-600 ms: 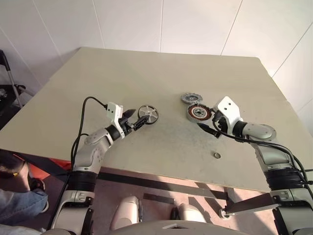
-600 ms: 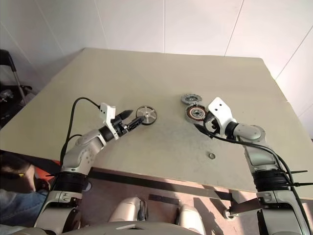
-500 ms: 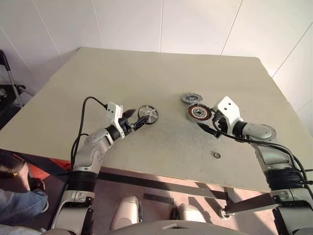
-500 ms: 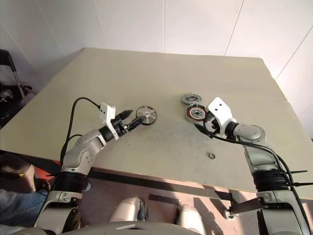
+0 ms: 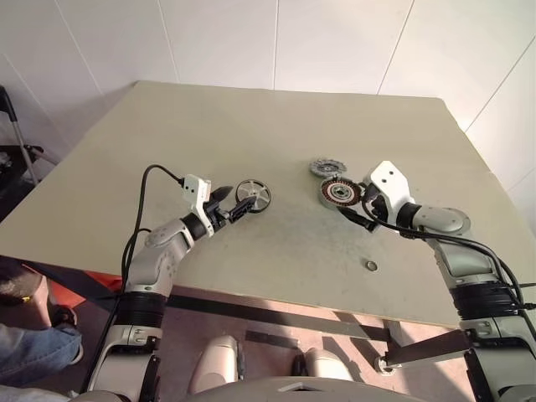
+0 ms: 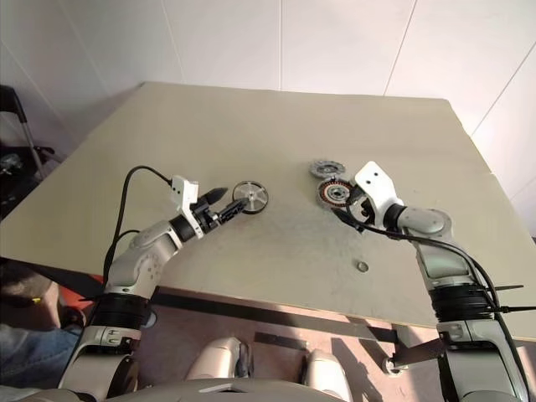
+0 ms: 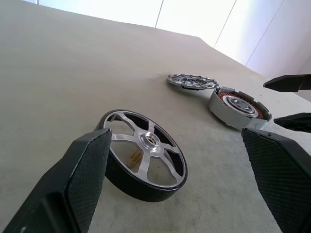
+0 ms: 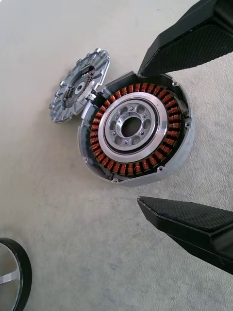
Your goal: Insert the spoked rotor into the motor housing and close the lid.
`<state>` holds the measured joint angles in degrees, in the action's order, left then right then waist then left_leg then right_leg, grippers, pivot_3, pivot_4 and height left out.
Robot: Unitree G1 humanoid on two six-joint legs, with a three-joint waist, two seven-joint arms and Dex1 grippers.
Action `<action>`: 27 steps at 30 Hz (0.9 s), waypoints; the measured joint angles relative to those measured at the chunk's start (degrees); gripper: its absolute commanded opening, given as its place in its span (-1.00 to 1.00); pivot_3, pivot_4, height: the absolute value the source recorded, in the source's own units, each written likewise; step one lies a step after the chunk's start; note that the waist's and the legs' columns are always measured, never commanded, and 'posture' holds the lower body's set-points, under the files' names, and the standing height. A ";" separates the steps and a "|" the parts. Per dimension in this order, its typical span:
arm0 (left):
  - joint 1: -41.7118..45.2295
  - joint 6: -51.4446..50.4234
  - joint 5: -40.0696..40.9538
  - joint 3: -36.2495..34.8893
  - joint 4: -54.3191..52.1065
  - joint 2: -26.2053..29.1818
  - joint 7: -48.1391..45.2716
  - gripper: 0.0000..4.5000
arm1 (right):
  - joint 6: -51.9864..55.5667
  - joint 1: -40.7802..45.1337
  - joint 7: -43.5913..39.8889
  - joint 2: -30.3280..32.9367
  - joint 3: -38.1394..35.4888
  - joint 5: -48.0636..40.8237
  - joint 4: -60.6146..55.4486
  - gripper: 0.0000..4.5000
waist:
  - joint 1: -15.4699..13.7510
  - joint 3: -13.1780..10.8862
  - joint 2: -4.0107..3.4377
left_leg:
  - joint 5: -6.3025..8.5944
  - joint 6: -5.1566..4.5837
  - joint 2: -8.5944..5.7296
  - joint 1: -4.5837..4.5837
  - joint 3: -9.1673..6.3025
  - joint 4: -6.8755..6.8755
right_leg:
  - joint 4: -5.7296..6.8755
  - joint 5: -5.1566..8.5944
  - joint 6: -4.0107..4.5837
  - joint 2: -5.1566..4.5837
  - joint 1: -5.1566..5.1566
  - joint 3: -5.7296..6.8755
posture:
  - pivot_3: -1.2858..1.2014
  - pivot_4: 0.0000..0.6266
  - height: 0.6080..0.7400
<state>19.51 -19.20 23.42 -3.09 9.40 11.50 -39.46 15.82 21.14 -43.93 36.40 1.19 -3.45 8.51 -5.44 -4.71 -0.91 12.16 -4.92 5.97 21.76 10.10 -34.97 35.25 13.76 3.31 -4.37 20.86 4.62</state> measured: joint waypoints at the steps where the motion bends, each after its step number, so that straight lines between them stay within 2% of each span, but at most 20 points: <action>1: 0.00 0.00 -0.01 0.04 0.00 0.00 0.00 1.00 | -0.12 0.20 -0.04 0.00 0.13 0.07 0.00 0.96 | 0.00 0.00 0.00 | 0.00 0.00 0.00 0.00 0.00 0.00 | 0.00 0.00 0.00 0.00 0.00 0.00 | 0.03 -1.00 1.00; 13: -0.01 0.01 -0.20 0.08 0.00 0.00 0.26 1.00 | -0.38 0.61 -1.65 -0.02 0.42 0.29 -0.84 0.96 | 0.00 0.00 0.00 | 0.00 0.00 0.00 0.00 0.00 0.00 | 0.00 0.00 0.00 0.00 0.00 0.00 | 0.03 -1.00 1.00; 18: -0.01 0.02 -0.48 0.15 0.05 -0.03 0.24 1.00 | -0.59 1.60 -2.92 -0.16 2.88 0.83 -1.40 0.96 | 0.01 0.00 0.00 | 0.00 0.00 0.00 0.00 0.00 -0.01 | 0.00 0.00 0.00 0.00 0.00 0.00 | 0.03 -1.00 1.00; 23: 0.30 -0.01 -0.13 0.12 0.55 -1.02 0.26 1.00 | -2.91 7.52 -6.39 -0.37 6.67 1.67 0.26 0.96 | 0.08 0.00 0.00 | -0.01 0.02 0.00 -0.01 0.00 -0.01 | 0.06 0.00 0.00 0.00 0.01 0.00 | 0.03 -1.00 1.00; 27: 0.37 0.03 -0.39 0.21 0.76 -0.92 0.26 1.00 | -6.39 12.50 -9.44 0.12 9.49 4.27 7.79 0.96 | -0.03 0.00 0.01 | 0.00 -0.01 0.00 0.04 0.00 -0.06 | 0.05 0.00 0.01 0.00 0.00 0.01 | 0.03 -1.00 1.00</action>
<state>19.88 -19.17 23.02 -2.88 10.16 10.58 -39.20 9.44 33.64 -53.37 36.52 10.68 0.83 16.30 -5.48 -4.71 -0.90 12.16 -4.93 5.96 21.80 10.10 -35.03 35.30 13.76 3.32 -4.37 20.86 4.62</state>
